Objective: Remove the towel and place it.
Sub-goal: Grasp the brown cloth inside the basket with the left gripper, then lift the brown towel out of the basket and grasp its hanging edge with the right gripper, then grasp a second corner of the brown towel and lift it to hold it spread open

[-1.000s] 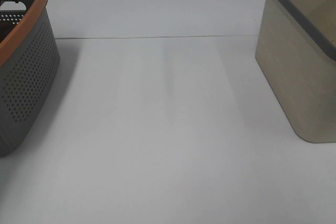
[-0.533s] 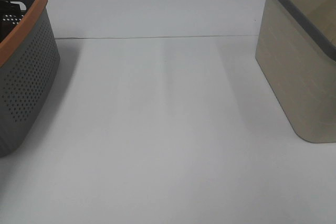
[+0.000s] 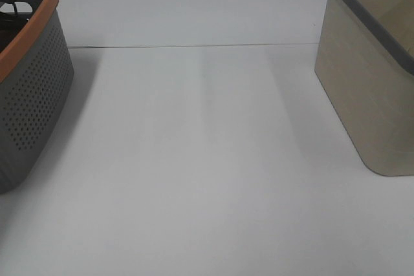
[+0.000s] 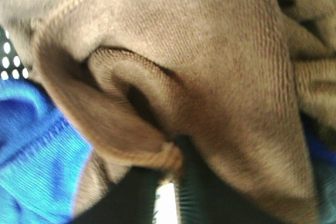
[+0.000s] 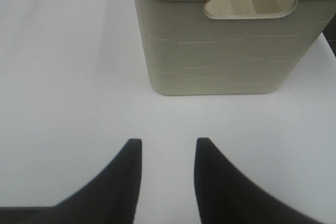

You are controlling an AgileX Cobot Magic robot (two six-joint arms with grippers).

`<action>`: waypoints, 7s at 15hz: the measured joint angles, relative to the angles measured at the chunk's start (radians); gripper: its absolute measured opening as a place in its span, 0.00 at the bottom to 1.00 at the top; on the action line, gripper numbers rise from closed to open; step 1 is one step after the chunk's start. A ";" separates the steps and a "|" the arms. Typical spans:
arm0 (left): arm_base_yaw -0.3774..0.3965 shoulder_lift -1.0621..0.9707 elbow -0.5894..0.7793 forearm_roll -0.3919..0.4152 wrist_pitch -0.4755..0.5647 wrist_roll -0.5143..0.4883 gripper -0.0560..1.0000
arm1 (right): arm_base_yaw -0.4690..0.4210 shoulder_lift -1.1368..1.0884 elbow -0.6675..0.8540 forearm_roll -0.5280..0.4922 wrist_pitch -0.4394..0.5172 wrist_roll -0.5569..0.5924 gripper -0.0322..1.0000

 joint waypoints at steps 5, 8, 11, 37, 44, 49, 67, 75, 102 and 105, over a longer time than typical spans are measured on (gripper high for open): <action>0.000 -0.043 0.000 0.034 0.001 0.027 0.07 | 0.000 0.000 0.000 0.000 0.000 0.000 0.36; 0.000 -0.153 0.000 0.036 0.002 0.027 0.07 | 0.000 0.000 0.000 0.000 0.000 0.000 0.36; 0.000 -0.267 0.000 0.030 0.004 0.027 0.07 | 0.000 0.000 0.000 0.000 0.000 0.000 0.36; -0.428 -0.606 0.000 -0.474 -0.727 0.144 0.07 | 0.000 0.144 -0.017 0.108 -0.110 -0.083 0.36; -0.494 -0.532 0.000 -0.469 -0.705 0.148 0.07 | 0.081 0.545 -0.017 0.594 -0.408 -0.622 0.36; -0.539 -0.500 0.000 -0.467 -0.702 0.151 0.07 | 0.243 0.845 -0.140 0.682 -0.539 -0.866 0.36; -0.598 -0.486 0.000 -0.428 -0.661 0.166 0.07 | 0.743 1.360 -0.308 0.726 -1.257 -0.914 0.46; -0.598 -0.485 0.000 -0.448 -0.660 0.166 0.07 | 0.799 1.412 -0.379 0.692 -1.381 -0.837 0.46; -0.648 -0.485 0.000 -0.469 -0.684 0.193 0.07 | 0.799 1.654 -0.459 0.534 -1.420 -0.563 0.46; -0.648 -0.485 0.000 -0.469 -0.684 0.193 0.07 | 0.799 1.659 -0.459 0.542 -1.422 -0.556 0.23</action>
